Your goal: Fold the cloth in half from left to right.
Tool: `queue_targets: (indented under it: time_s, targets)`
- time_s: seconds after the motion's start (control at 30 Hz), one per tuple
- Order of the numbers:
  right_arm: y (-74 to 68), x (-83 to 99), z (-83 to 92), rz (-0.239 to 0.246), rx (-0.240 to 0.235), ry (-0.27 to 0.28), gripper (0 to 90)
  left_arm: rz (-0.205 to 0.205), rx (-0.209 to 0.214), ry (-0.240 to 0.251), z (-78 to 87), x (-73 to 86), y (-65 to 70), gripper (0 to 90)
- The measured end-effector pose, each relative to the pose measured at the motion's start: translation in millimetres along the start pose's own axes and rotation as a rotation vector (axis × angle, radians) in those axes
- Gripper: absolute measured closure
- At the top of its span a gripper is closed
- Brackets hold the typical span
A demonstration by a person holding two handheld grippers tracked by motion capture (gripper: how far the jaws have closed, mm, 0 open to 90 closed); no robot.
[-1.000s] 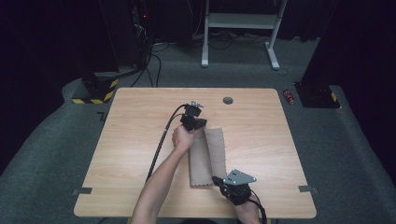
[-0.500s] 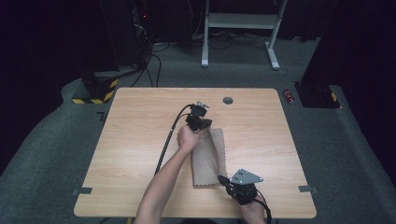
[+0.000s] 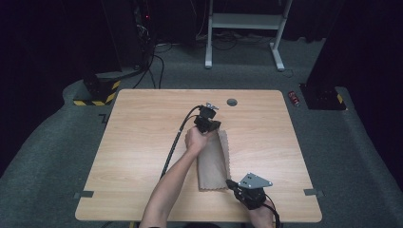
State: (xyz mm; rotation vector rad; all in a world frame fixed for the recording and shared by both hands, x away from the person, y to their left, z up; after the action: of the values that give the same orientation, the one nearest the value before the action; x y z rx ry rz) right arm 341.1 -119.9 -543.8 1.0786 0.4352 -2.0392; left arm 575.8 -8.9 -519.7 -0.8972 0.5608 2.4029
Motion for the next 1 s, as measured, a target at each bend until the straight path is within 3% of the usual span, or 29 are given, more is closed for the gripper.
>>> queue_targets:
  time_s: [0.37, 0.47, 0.87, 1.0]
  targets:
    - [-0.2, 5.9, -2.3, 0.005, 0.005, -0.037, 89.8, -0.052, -0.020, -0.034, -15.4, 1.4, 9.4, 89.5]
    - [2.3, 8.5, -2.2, -0.004, 0.009, -0.046, 89.7, -0.055, -0.035, -0.048, -20.3, 4.8, 7.8, 89.5]
    - [3.1, 13.4, -3.2, -0.005, 0.003, -0.073, 89.3, -0.061, -0.028, -0.067, -31.4, 7.2, 13.7, 89.1]
    - [3.3, 15.0, -4.5, -0.012, -0.003, -0.082, 87.7, -0.065, -0.043, -0.059, -31.9, 7.0, 13.5, 80.3]
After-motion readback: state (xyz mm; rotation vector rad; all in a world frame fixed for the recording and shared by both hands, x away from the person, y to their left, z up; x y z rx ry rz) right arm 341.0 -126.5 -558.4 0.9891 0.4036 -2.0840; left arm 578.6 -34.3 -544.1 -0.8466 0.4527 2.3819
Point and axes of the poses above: each handheld gripper's, and its own axes: z roughly backward along the jaws, x roughly out of its underside, y roughly to its right, the point moved 7 cm from there along -z, roughly forward along the jaws, and after that the axes turned 4 degrees about z, right-handed, at the moved point
